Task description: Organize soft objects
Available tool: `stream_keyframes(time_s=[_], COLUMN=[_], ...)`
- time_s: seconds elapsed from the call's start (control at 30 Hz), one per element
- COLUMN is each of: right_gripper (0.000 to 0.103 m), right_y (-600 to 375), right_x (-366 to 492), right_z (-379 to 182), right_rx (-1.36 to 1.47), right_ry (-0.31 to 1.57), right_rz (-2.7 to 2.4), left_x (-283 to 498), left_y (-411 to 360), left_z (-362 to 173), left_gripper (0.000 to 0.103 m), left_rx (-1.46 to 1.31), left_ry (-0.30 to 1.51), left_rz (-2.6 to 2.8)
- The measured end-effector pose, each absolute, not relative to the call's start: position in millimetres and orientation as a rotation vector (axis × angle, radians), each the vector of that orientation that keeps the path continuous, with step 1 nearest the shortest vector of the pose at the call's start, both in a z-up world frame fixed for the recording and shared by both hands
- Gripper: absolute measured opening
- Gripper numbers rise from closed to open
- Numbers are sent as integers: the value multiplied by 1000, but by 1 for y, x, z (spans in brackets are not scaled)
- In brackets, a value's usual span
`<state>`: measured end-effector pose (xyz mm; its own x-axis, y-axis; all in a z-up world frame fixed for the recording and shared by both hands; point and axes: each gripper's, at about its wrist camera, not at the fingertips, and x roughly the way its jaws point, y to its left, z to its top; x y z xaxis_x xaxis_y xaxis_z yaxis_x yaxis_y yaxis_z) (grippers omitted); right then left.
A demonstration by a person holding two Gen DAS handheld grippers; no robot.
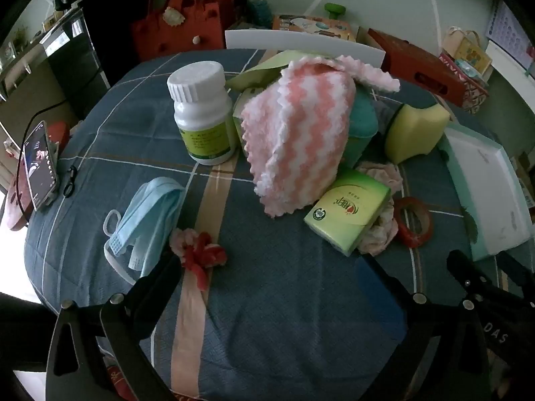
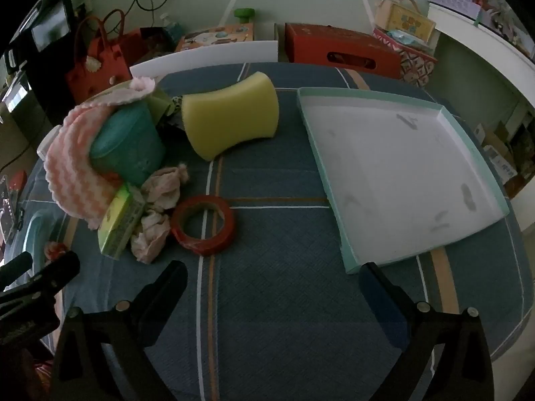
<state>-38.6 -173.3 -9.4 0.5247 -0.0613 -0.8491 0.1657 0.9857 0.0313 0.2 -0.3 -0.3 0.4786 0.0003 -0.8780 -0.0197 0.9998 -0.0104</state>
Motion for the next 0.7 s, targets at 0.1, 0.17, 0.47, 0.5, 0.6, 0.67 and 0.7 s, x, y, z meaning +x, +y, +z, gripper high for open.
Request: stream_keyframes(time_s=[0.1,0.17,0.47,0.5,0.6,0.67,0.7], right_gripper=[103,103,103,103,103,103,103], right_y=[-174,-175,-175,-175,-175,-175,-176], right_x=[-38,-39,-39,-39,-38,-38,-39], right_z=[-9,-9,-10,-9,-9,-10,-10], right_rx=[115,116,116,116,116,119,120], right_ry=[1011,1010,1010,1010,1010,1011,1011], right_rz=[-136,-136,-135,-135,-135,-135,-135], left_x=[0,1,-2,-2,-2,-2,-2], left_y=[-1,-1,0,0,0,0,0], left_z=[-1,-2,-6,-6,-6,-5,-6], left_gripper=[103,103,103,103,103,103,103], left_rx=[-16,-15,-26,-27,-28,-29,-30], left_ry=[1073,1073,1068,1068,1069,1070,1070], left_rz=[9,8,11,11,10,10,9])
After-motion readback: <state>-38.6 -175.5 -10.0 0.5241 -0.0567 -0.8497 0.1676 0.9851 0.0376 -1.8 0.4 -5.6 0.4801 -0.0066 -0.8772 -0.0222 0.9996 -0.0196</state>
